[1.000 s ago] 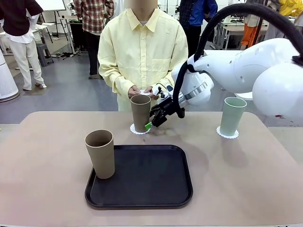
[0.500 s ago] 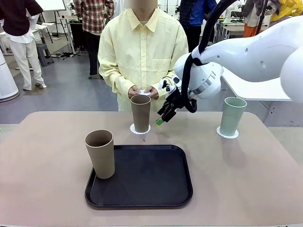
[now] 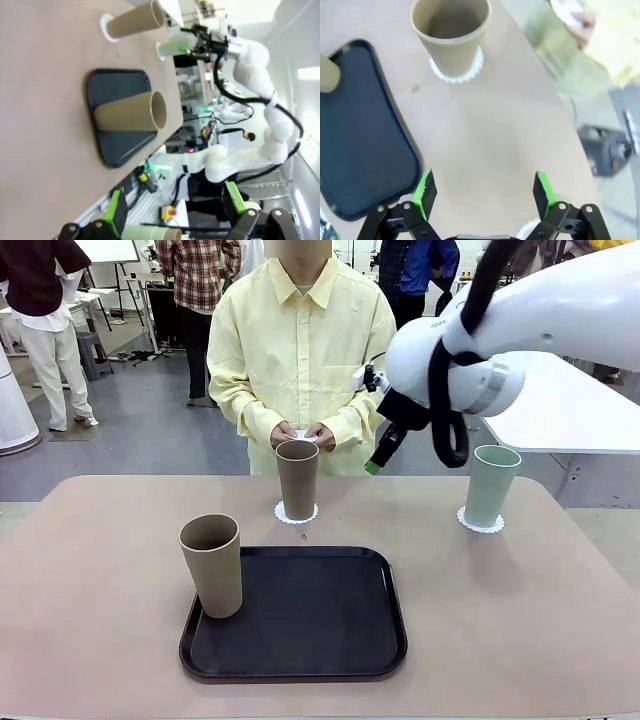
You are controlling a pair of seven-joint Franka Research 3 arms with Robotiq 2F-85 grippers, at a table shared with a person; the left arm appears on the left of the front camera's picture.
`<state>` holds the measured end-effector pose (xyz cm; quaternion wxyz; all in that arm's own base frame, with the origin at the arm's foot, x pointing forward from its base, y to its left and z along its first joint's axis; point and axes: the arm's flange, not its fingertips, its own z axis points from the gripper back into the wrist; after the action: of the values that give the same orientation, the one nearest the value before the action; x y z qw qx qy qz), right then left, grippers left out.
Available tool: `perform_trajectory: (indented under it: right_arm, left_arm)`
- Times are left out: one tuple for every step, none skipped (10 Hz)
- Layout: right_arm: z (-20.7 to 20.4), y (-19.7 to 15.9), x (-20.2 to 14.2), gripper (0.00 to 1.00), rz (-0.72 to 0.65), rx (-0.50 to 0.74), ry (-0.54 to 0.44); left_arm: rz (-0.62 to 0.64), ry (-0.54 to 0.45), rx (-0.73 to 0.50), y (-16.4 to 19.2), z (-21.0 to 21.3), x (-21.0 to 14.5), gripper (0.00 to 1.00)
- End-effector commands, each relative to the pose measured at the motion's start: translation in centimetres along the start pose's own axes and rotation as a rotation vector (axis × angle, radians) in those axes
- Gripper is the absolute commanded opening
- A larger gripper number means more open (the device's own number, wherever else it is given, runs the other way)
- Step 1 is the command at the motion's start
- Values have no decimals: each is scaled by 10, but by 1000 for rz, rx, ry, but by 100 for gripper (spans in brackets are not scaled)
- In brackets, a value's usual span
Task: Place coasters on the table and set cups on them.
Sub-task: Take one Reusable plastic cup from the Flat Tray and place it on a coaster set by the human.
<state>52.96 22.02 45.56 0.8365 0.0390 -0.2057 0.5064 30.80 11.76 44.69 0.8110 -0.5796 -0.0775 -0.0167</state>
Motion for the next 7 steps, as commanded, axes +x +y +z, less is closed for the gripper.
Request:
perform_trajectory:
  right_arm:
    - [22,33,5,100,-114,-41,183]
    - [32,46,6,100,-129,-47,235]
    - [38,61,9,100,-133,-28,257]
    - [38,69,14,100,-127,-37,265]
    - [35,72,17,100,-124,-18,278]
    - [28,71,24,100,-85,40,263]
    - [41,76,9,100,-116,-36,275]
  left_arm:
    - [-6,-8,-12,-1,1,0,100]
    - [-6,-8,-12,-1,1,0,100]
    - [-6,-8,-12,-1,1,0,100]
    - [-6,-8,-12,-1,1,0,100]
    - [-6,-8,-12,-1,1,0,100]
    - [-6,-8,-12,-1,1,0,100]
    - [-6,-8,-12,-1,1,0,100]
